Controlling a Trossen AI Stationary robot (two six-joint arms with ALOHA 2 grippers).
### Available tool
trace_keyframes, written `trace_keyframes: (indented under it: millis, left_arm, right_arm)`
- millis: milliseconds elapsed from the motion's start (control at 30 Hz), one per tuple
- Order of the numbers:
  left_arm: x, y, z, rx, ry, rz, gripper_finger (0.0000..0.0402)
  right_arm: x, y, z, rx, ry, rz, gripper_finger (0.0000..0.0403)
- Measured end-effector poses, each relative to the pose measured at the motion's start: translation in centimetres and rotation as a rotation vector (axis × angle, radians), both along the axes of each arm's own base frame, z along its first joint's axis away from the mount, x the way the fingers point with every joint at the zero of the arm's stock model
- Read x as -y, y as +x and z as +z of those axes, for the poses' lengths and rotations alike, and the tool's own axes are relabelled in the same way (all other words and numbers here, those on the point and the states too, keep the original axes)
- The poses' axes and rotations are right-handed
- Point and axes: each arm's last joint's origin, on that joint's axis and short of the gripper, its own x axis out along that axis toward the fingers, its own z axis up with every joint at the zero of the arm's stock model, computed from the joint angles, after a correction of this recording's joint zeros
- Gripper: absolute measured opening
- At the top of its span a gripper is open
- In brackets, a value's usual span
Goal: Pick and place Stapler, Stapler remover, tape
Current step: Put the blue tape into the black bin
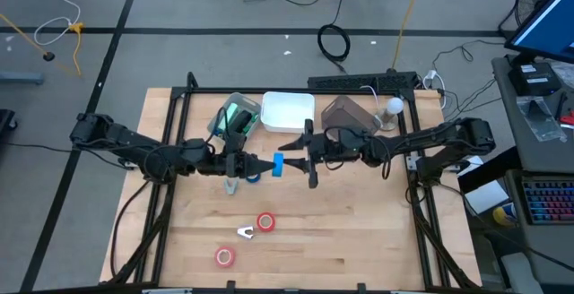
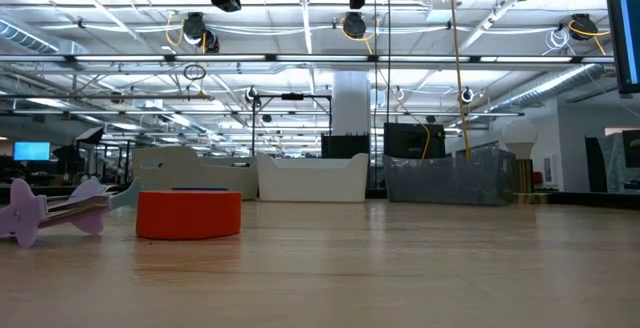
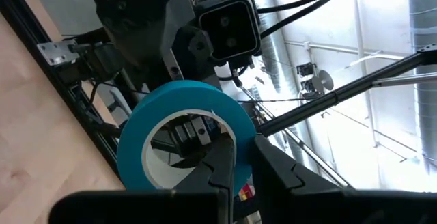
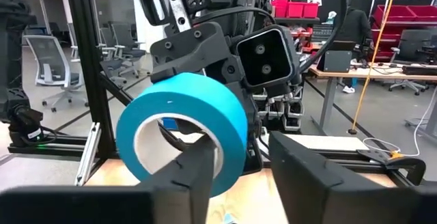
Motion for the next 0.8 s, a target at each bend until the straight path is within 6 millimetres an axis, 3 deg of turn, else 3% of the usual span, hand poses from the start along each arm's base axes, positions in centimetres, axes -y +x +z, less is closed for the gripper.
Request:
trace_keyframes:
  millis: [333, 533, 800]
  left_arm:
    - [0.00, 0.00, -0.02, -0.002, 0.008, 0.004, 0.0031]
    - [0.04, 0.00, -0.05, 0.000, 0.056, 0.002, 0.0039]
    - [0.23, 0.00, -0.10, 0.016, 0.187, -0.054, 0.0114]
  right_arm:
    - [-0.05, -0.01, -0.03, 0.000, -0.008, 0.022, 0.0030]
    - [-0.07, -0.01, -0.05, -0.001, -0.009, 0.024, 0.0030]
    - [-0.12, -0.21, -0.22, -0.045, -0.008, 0.030, 0.0030]
